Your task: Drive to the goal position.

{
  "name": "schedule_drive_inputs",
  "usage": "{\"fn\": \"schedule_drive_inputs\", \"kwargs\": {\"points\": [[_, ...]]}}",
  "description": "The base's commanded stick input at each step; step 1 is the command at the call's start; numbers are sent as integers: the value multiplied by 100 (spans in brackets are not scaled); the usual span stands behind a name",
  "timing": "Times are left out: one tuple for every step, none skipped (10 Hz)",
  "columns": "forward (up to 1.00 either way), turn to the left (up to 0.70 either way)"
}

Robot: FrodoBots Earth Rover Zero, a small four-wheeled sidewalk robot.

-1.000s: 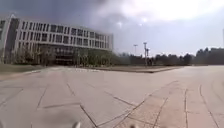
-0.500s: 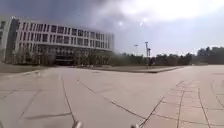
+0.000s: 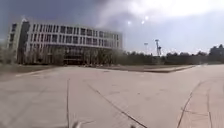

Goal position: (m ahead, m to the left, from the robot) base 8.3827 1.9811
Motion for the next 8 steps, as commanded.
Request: {"fn": "schedule_drive_inputs", "kwargs": {"points": [[70,-1],[70,-1],[70,-1],[70,-1],[70,-1],[70,6],[70,33],[70,0]]}}
